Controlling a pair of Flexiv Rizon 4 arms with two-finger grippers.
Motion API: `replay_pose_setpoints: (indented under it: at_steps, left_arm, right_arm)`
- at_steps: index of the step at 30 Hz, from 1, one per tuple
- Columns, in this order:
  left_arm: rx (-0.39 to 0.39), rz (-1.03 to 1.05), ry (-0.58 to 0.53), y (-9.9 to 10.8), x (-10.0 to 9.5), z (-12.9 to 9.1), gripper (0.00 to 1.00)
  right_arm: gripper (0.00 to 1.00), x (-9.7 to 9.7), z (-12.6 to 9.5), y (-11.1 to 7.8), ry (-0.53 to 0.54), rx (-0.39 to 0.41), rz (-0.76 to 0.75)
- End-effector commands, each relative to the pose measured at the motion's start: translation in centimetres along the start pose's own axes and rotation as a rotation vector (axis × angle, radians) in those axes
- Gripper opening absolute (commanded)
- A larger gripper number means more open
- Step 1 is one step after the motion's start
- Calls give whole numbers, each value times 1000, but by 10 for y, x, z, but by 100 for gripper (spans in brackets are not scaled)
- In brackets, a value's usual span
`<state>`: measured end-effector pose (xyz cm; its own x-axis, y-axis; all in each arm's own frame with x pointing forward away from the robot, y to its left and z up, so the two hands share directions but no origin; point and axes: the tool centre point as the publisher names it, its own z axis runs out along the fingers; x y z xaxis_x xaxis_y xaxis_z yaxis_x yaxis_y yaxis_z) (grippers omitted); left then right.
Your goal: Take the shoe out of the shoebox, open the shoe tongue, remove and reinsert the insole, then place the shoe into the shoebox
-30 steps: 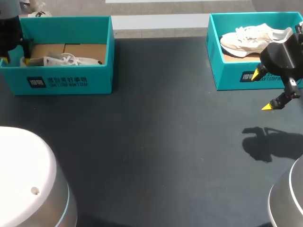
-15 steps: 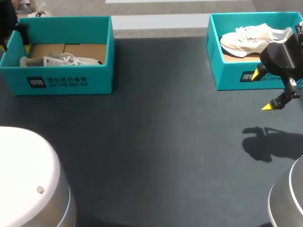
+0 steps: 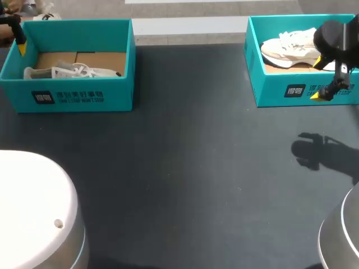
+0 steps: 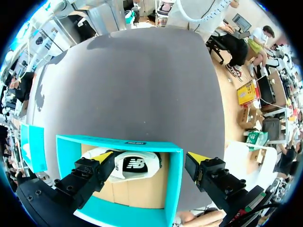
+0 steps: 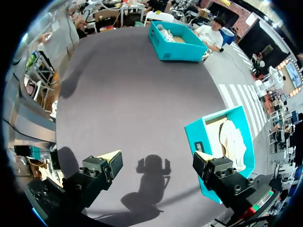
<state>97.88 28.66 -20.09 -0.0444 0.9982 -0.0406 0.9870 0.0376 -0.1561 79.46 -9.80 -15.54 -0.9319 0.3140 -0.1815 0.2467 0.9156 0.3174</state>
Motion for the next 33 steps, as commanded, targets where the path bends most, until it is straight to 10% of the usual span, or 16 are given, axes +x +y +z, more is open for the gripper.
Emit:
replay_pose_setpoints:
  at_steps: [1,5,27,33]
  left_arm:
    - [-10,1,0,-5,2,-1,100]
    - [-10,1,0,-5,2,-1,100]
    - [-10,1,0,-5,2,-1,100]
    - [-10,1,0,-5,2,-1,100]
  right_arm:
    - [100,-51,-2,10,-34,61,278]
    - [100,-76,-13,3,-154,74,642]
    - [100,-76,-13,3,-154,74,642]
    - [100,-137,-1,-4,-222,63,853]
